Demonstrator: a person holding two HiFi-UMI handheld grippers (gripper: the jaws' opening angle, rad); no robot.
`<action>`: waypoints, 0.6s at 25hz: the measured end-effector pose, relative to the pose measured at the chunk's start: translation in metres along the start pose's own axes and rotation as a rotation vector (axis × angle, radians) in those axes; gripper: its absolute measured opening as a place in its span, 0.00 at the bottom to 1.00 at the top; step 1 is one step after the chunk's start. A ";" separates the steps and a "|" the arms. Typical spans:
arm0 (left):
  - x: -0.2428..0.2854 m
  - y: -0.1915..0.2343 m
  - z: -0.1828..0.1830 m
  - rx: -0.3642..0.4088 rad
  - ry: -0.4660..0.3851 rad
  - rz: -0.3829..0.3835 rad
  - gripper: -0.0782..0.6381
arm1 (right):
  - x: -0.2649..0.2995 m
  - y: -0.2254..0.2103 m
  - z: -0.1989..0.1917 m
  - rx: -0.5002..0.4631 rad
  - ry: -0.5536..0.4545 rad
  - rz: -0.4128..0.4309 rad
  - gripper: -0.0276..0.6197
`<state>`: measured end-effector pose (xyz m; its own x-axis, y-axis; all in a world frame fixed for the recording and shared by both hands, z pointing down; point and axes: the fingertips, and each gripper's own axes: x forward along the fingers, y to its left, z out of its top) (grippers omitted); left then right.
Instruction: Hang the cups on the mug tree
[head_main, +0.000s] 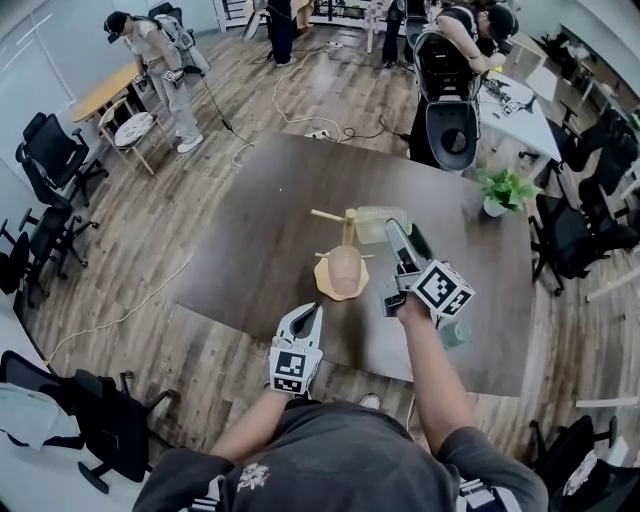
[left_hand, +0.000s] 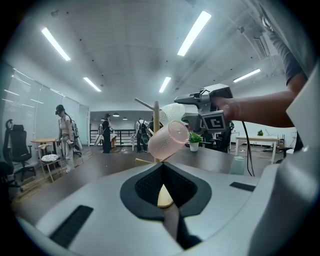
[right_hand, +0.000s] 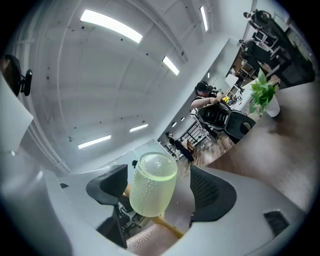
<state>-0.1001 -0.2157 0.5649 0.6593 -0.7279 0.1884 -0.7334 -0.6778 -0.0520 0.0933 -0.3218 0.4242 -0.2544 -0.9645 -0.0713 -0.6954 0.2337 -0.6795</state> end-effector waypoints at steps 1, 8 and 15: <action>0.000 -0.001 0.000 0.000 0.001 -0.002 0.12 | -0.006 -0.002 0.000 -0.011 0.001 -0.011 0.64; 0.001 -0.012 0.019 -0.040 -0.041 -0.031 0.12 | -0.043 -0.017 -0.008 -0.151 0.043 -0.067 0.64; 0.007 -0.042 0.020 -0.037 -0.047 -0.118 0.12 | -0.086 -0.035 -0.037 -0.434 0.131 -0.230 0.26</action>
<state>-0.0614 -0.1949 0.5487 0.7478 -0.6479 0.1450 -0.6553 -0.7553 0.0046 0.1148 -0.2424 0.4811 -0.1249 -0.9799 0.1558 -0.9515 0.0737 -0.2987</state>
